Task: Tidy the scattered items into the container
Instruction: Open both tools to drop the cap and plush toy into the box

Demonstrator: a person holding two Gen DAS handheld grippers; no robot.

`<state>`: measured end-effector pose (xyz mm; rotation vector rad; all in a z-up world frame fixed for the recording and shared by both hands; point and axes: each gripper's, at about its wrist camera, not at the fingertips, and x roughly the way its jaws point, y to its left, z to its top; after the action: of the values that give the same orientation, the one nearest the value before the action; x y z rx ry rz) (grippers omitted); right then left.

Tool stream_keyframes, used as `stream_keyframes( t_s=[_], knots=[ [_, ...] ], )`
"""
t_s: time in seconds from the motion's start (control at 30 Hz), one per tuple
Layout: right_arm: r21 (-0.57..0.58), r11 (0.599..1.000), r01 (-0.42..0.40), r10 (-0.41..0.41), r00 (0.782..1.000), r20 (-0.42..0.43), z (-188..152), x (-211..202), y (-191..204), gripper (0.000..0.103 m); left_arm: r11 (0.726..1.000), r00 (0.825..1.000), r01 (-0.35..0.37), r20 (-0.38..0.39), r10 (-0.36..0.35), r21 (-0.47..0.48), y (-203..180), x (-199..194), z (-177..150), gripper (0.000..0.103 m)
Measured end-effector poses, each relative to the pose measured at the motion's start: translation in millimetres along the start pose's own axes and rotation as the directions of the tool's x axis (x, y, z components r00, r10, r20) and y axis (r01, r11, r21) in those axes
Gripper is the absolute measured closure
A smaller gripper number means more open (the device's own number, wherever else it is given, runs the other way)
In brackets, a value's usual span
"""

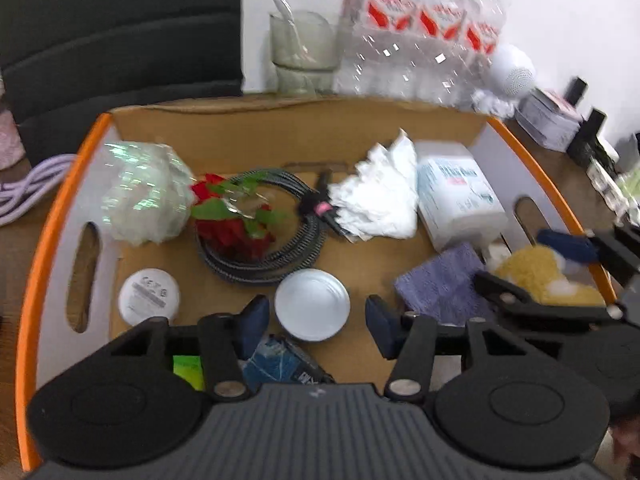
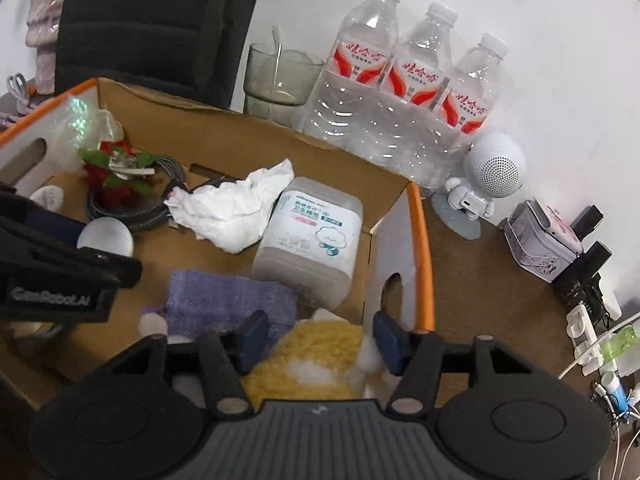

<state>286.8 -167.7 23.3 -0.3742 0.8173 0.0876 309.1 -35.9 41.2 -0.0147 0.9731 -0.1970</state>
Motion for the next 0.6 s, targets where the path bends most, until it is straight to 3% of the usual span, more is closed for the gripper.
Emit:
stream_keyframes(
  t_s=[0.1,0.23,0.37,0.43,0.47,0.5,0.53,0.6],
  knots=[
    [0.006,0.999,-0.038,0.038,0.998,-0.053,11,1,-5,0.036,1.000,0.998,-0.001,0.059,0.002,-0.013,1,-19,3,0.031],
    [0.084,0.988,-0.129,0.132,0.991,-0.025,27,-30,-26,0.011,1.000,0.987,-0.011,0.159,0.013,-0.015,10,-64,11,0.020],
    [0.162,0.968,-0.194,0.193,0.981,0.017,37,-66,-46,0.010,0.992,0.972,-0.110,0.205,0.119,-0.056,20,-103,7,0.009],
    [0.213,0.947,-0.240,0.236,0.971,0.042,36,-82,-54,0.010,0.983,0.954,-0.170,0.240,0.180,-0.063,18,-119,-5,0.009],
    [0.232,0.939,-0.253,0.247,0.967,0.056,34,-88,-56,0.010,0.979,0.939,-0.194,0.278,0.202,-0.055,16,-128,-14,0.008],
    [0.249,0.931,-0.268,0.255,0.963,0.083,30,-97,-56,0.010,0.975,0.913,-0.217,0.344,0.221,-0.051,13,-139,-27,0.005],
    [0.257,0.924,-0.284,0.260,0.958,0.125,24,-105,-56,0.010,0.971,0.874,-0.232,0.428,0.230,-0.048,9,-150,-42,0.002],
    [0.262,0.910,-0.321,0.258,0.934,0.248,8,-123,-53,0.010,0.968,0.776,-0.248,0.588,0.228,-0.047,2,-164,-72,0.000]
  ],
)
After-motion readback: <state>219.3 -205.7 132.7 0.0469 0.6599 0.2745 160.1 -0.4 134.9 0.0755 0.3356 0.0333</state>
